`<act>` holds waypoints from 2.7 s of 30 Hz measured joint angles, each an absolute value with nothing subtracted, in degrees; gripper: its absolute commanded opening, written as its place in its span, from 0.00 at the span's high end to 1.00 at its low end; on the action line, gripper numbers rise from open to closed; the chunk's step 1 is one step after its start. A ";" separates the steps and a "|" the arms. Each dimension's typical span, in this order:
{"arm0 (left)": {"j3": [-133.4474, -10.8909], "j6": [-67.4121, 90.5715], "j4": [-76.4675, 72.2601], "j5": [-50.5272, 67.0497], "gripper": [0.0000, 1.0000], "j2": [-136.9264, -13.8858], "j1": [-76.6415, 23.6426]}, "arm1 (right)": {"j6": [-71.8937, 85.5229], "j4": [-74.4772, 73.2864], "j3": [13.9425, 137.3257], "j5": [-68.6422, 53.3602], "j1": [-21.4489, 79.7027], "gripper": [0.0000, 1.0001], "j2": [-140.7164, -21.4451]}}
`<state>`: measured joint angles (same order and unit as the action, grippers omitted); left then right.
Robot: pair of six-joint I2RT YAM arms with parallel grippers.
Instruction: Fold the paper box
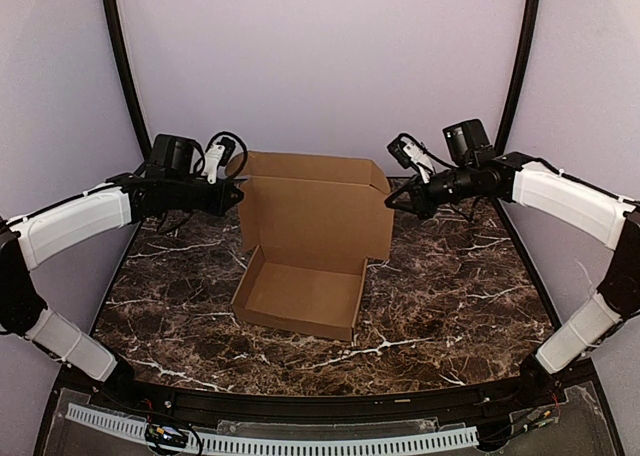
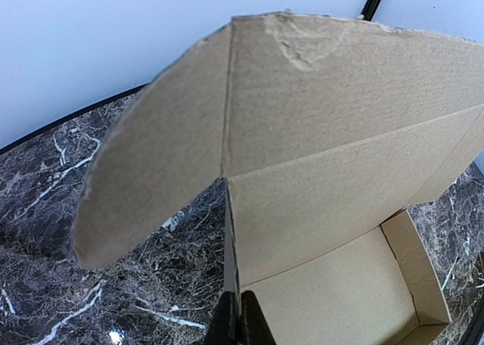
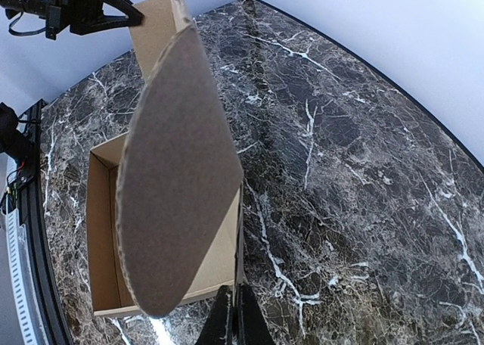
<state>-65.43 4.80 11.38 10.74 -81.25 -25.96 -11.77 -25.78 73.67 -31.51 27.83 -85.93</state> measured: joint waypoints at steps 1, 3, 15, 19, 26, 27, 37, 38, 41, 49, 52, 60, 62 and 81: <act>-65.43 4.80 11.40 10.39 0.99 -81.25 -26.13 | -11.29 -25.76 73.67 -30.70 28.23 1.00 -85.78; -65.43 4.89 11.42 8.99 0.99 -81.17 -26.76 | -9.43 -25.69 73.67 -28.77 29.30 1.00 -85.49; -58.92 7.35 11.18 0.43 0.99 -73.95 -31.64 | 4.99 -22.37 71.81 -11.14 38.24 1.00 -83.31; -56.80 8.64 11.09 -0.82 0.99 -71.70 -33.15 | 9.89 -20.58 70.94 -3.55 41.41 1.00 -83.24; -51.70 11.60 8.36 -2.46 0.99 -67.33 -36.05 | 17.74 -16.29 68.20 7.49 46.50 1.00 -83.22; -51.20 12.03 7.81 -2.61 0.99 -67.02 -36.29 | 18.63 -15.64 67.79 8.86 47.16 1.00 -83.22; -45.21 17.08 0.99 -3.95 0.99 -64.03 -37.87 | 24.86 -8.38 61.87 19.70 52.93 1.00 -81.54; -44.80 17.50 0.62 -3.92 0.99 -63.77 -37.95 | 25.21 -8.08 61.41 20.36 53.41 1.00 -81.25; -43.81 18.72 -0.36 -3.95 0.99 -63.13 -38.39 | 26.06 -7.11 60.20 22.41 54.87 1.00 -80.66; -41.30 21.93 -1.96 -5.54 0.99 -61.47 -40.82 | 28.62 -5.98 58.72 29.30 59.68 1.00 -80.44; -39.77 23.24 -2.94 -6.39 0.99 -60.69 -42.30 | 29.61 -5.89 58.33 31.53 61.32 1.00 -80.44; -36.56 25.39 -3.99 -7.53 0.99 -58.78 -44.97 | 32.29 -5.21 56.40 34.96 63.92 1.00 -80.47; -35.53 25.80 -3.99 -7.55 0.99 -58.00 -45.43 | 32.97 -5.04 55.70 35.73 64.71 1.00 -80.47; -21.71 32.71 -2.94 -8.03 0.99 -48.84 -52.75 | 44.36 -4.71 46.33 39.88 73.12 1.00 -81.23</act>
<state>-21.71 32.71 -2.94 -8.03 -48.84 -52.75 44.36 -4.71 46.33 39.88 73.12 -81.23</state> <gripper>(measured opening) 0.009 0.004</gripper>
